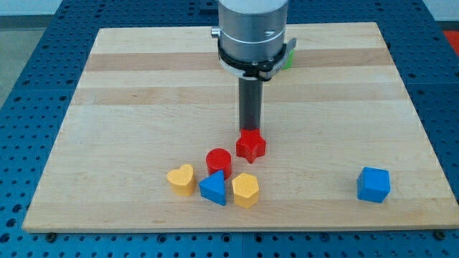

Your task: Place yourself at the right of the green circle

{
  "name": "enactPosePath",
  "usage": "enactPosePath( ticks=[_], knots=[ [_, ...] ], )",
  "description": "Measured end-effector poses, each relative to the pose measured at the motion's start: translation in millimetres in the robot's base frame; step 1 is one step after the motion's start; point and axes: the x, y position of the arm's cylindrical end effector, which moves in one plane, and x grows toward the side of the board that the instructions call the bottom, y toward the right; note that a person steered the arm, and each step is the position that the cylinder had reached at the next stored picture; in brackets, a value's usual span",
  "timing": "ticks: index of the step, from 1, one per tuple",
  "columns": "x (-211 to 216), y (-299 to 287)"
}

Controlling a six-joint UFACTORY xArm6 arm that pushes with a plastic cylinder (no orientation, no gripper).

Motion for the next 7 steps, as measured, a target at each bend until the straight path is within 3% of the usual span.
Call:
enactPosePath(
  ticks=[2, 3, 7],
  knots=[
    [31, -3],
    [25, -1],
    [-114, 82]
  ],
)
